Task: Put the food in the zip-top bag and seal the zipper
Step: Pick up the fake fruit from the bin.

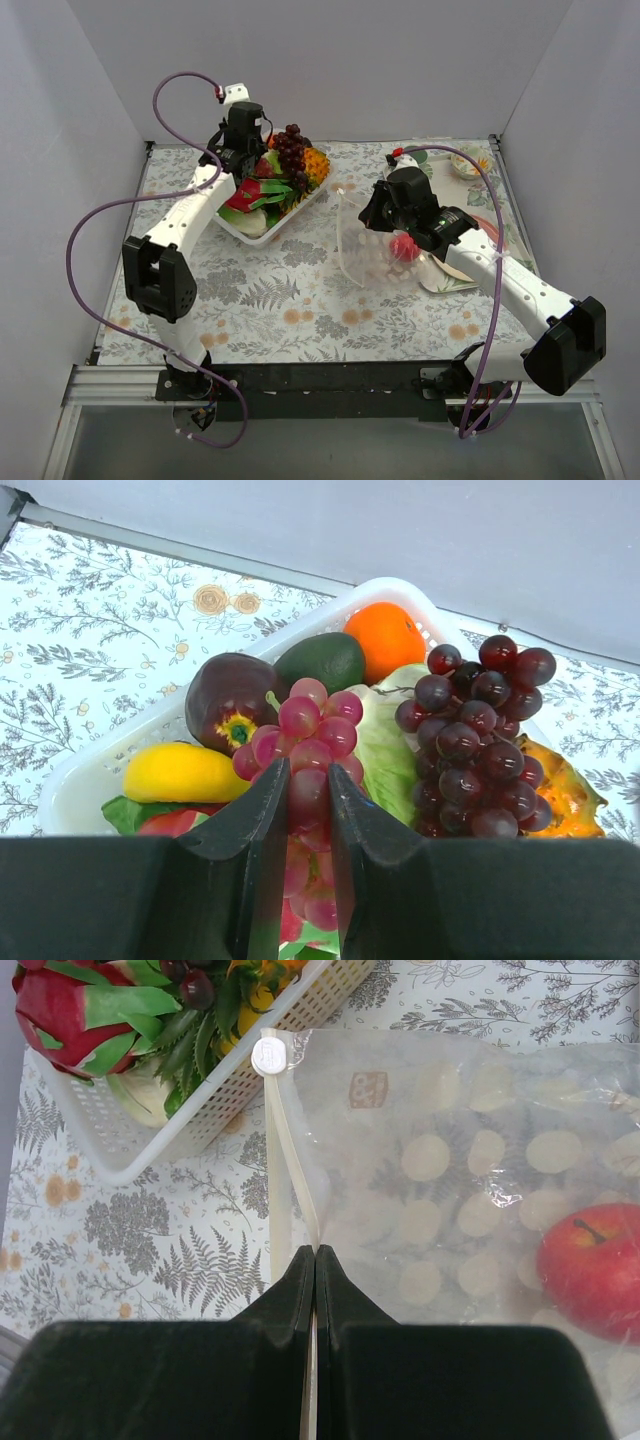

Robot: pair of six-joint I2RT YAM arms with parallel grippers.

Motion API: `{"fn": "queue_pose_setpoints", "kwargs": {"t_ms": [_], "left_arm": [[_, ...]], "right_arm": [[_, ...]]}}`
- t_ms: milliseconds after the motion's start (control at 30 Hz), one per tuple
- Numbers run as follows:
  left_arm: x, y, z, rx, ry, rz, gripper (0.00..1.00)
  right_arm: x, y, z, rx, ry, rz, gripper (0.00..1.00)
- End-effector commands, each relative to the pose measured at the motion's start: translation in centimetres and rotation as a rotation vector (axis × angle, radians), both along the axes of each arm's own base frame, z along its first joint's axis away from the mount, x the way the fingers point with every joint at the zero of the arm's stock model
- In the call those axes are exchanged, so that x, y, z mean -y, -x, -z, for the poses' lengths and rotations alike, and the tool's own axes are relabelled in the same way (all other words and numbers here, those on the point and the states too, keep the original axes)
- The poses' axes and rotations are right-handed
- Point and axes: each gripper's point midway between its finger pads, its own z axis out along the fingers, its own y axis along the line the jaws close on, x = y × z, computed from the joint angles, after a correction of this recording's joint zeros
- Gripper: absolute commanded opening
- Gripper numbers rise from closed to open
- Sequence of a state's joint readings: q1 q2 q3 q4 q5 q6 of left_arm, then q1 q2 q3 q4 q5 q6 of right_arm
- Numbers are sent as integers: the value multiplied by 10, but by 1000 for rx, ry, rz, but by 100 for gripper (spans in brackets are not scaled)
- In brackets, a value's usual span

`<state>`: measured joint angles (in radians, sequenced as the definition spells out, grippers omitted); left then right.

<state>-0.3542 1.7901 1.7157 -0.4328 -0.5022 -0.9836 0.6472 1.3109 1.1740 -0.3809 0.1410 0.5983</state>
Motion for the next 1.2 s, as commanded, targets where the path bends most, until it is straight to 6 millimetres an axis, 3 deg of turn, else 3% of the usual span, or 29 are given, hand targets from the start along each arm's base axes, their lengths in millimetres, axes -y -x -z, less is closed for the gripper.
{"fn": "queue_pose_setpoints", "kwargs": {"t_ms": [0,367,533,600,1167], "left_arm": [[-9,11,-71,149,42,0,5],[0,38,-122,235,107,94,6],[17,56,-142,259,180,202,7],[24,63,-141,246,219,237,7],[162,187,-131,102,593,783,8]], "right_arm": [[-7,-10,-18,51,-52,0,1],[-13,-13,-21,45,-69,-9,1],[-19,-15,-24,41,-88,-20,1],[-22,-16,-27,38,-102,-23,1],[-38,-14,-49,-3,-312,-73,1]]}}
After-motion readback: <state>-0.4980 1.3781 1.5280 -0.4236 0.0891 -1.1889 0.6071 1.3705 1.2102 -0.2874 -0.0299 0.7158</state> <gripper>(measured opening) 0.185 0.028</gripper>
